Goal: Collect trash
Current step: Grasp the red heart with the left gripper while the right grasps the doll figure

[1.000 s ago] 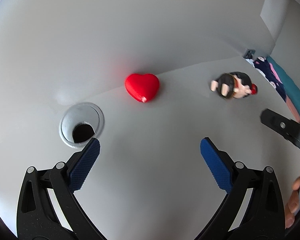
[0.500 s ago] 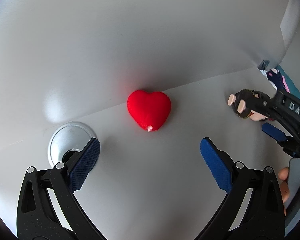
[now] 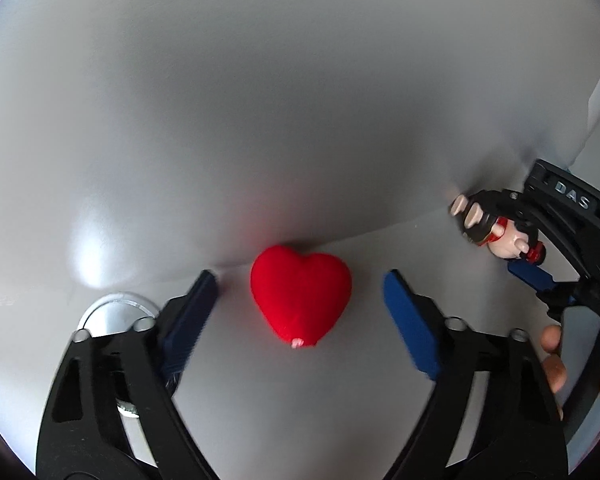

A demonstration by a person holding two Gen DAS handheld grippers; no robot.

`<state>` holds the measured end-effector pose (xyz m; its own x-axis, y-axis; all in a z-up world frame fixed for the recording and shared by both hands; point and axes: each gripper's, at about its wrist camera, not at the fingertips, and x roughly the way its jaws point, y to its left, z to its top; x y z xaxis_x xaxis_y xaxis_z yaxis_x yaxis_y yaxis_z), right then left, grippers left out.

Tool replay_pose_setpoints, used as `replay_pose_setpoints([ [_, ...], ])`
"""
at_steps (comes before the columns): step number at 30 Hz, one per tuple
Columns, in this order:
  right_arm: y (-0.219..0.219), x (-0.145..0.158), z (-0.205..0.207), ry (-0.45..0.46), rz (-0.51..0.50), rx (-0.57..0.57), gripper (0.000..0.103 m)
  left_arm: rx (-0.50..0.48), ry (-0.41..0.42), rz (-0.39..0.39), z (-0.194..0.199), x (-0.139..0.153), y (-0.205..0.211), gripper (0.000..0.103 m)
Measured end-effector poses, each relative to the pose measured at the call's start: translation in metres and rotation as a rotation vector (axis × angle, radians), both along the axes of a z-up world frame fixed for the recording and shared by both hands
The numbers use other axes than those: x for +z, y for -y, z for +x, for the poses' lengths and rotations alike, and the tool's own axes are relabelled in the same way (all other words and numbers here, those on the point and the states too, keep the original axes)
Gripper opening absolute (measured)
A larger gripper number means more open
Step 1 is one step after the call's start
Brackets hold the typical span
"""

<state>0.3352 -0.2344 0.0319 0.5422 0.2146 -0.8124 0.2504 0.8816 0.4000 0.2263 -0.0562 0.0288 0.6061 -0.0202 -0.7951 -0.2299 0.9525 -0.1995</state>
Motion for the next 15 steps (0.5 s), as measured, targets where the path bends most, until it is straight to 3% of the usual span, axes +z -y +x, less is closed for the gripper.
replay_pose_setpoints([
  [3,-0.006,-0.001,0.004,0.009,-0.014,0.016,0.084,0.004,0.009,-0.008,0.002,0.002,-0.001,0.071],
  [4,-0.01,-0.001,0.003,0.015,-0.031,0.029,0.084,-0.016,0.019,-0.008,0.003,0.002,0.002,0.049],
  [10,-0.034,0.0,-0.016,0.068,-0.115,0.12,0.083,-0.09,0.019,-0.009,0.001,0.002,0.005,0.048],
  [15,-0.029,0.001,-0.031,0.068,-0.107,0.136,0.083,-0.099,0.04,-0.048,-0.003,0.013,-0.002,0.048],
])
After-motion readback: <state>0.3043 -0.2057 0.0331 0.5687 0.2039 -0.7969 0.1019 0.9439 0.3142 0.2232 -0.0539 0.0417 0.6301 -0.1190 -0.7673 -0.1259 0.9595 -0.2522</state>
